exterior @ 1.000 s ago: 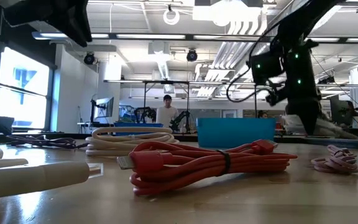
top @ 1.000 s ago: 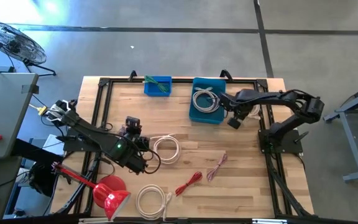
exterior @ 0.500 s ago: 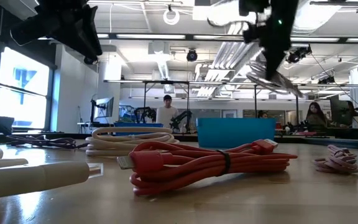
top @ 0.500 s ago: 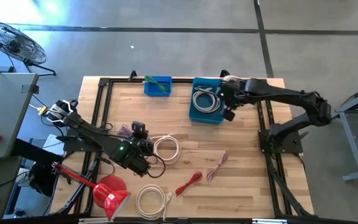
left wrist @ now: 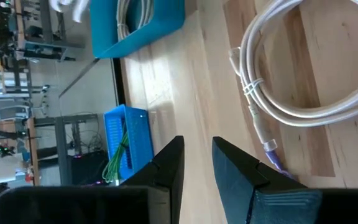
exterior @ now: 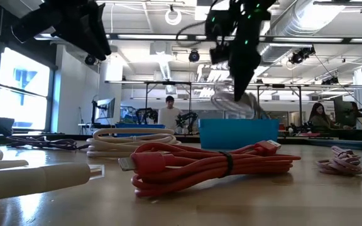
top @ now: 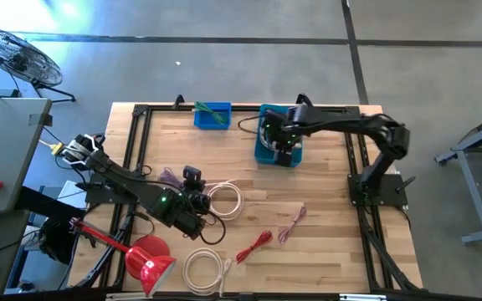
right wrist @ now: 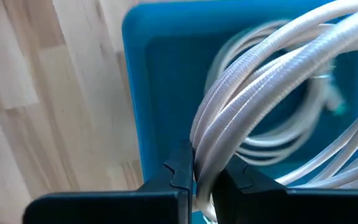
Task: Pick & Place USB Port
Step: Put the white HDMI cable into the dark blue bin, then put the pink charger cable into the blue bin
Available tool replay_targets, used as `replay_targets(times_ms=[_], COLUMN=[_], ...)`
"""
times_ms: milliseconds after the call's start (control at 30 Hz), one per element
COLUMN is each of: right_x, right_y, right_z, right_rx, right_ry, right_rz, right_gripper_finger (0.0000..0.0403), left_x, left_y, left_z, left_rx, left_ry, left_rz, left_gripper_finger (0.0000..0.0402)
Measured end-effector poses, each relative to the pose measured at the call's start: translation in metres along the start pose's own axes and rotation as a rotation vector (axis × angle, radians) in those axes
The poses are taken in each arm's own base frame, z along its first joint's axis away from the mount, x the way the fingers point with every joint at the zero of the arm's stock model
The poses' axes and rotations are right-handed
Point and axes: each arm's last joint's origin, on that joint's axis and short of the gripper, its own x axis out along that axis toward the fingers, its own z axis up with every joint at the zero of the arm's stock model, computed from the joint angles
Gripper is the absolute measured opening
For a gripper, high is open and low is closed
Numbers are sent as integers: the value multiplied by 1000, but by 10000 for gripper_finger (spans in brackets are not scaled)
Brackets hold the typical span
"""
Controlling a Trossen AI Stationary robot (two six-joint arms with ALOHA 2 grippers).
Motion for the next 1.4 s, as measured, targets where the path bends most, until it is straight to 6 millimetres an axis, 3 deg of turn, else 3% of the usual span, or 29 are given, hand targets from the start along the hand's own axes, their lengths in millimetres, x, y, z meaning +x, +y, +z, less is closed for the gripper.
replay_targets(times_ms=[200, 333, 567, 733, 867, 1033, 1233, 1400], right_x=[41, 45, 20, -16, -47, -74, -78, -67], right_y=[0, 0, 0, 13, 46, 105, 178, 220], right_z=[10, 12, 7, -8, -20, -31, -45, -57], right_rx=[-20, -17, -19, -116, -269, -520, -763, -772], right_ry=[77, 75, 30, 15, -60, -181, -262, -245], right_rz=[14, 8, -5, -1, 129, 170, 93, 60], right_gripper_finger=[24, 93, 215, 246, 246, 243, 243, 243], left_x=[0, 0, 0, 0, 0, 0, -2, -5], left_y=[0, 0, 0, 0, 0, 0, -1, -1], left_z=[0, 0, 0, 0, 0, 4, 23, 36], left_rx=[-3, -2, 1, 1, 0, -3, 57, 100], left_ry=[1, 1, 1, 1, -1, -33, -174, -280], left_rz=[-7, -7, -6, -6, -3, 20, 1, -51], left_gripper_finger=[79, 79, 79, 79, 79, 79, 79, 79])
